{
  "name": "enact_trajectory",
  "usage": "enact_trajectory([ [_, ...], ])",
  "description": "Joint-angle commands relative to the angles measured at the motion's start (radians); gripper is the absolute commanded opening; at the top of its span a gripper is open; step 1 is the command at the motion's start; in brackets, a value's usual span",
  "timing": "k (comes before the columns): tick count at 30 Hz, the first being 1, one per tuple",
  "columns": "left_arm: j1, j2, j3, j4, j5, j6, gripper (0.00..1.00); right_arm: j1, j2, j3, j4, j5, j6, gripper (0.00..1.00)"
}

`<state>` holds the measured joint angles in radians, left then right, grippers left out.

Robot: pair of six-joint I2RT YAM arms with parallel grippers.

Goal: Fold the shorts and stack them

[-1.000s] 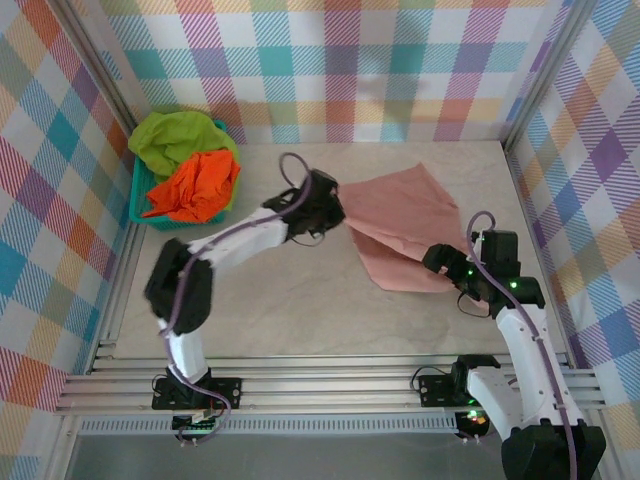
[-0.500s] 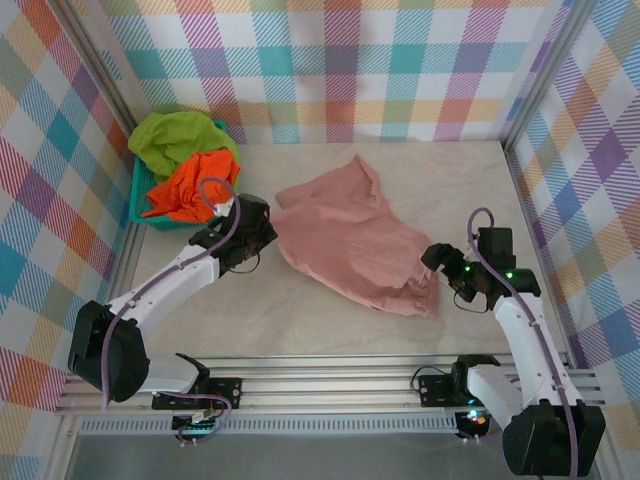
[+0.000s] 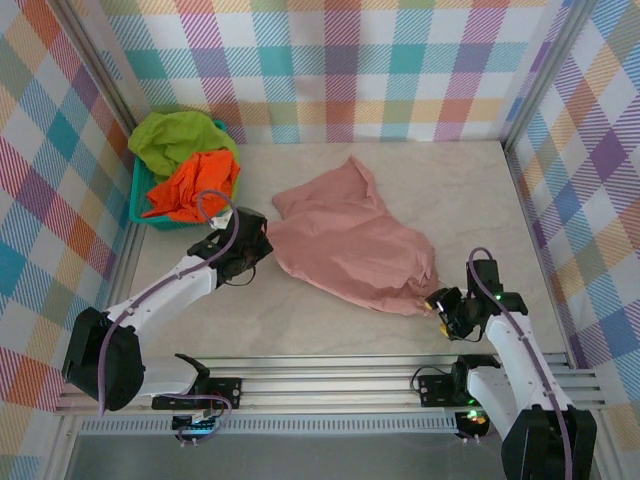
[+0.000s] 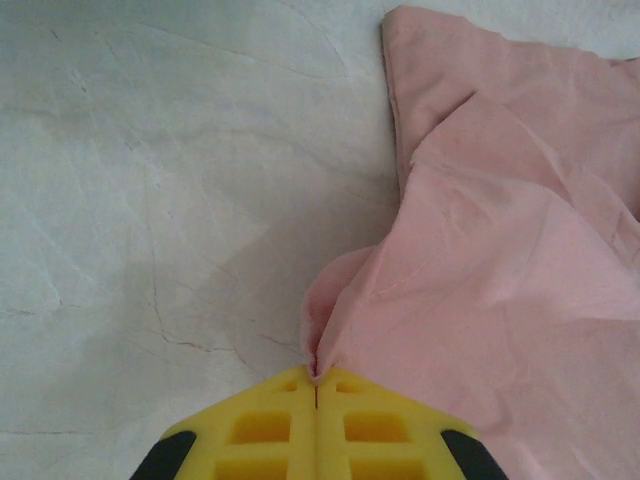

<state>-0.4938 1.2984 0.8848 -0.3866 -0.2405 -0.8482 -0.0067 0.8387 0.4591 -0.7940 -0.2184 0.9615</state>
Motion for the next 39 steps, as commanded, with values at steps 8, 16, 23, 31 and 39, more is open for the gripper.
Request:
enact_trajectory([
  [8, 0.008, -0.029, -0.031, 0.029, 0.003, -0.017, 0.0, -0.001, 0.089, -0.029, 0.179, -0.04, 0.096, 0.58],
  [16, 0.008, -0.032, -0.036, 0.029, 0.0, -0.017, 0.0, -0.001, 0.158, -0.042, 0.243, -0.062, 0.132, 0.45],
  [23, 0.009, -0.031, -0.04, 0.038, 0.008, -0.025, 0.0, -0.002, 0.183, -0.059, 0.256, -0.015, 0.121, 0.19],
  [31, 0.017, -0.081, 0.069, -0.025, -0.046, 0.038, 0.0, -0.002, 0.138, 0.145, 0.209, 0.01, 0.007, 0.0],
  [39, 0.108, -0.083, 0.426, -0.14, -0.034, 0.157, 0.0, -0.002, 0.162, 0.557, 0.175, -0.02, -0.148, 0.0],
])
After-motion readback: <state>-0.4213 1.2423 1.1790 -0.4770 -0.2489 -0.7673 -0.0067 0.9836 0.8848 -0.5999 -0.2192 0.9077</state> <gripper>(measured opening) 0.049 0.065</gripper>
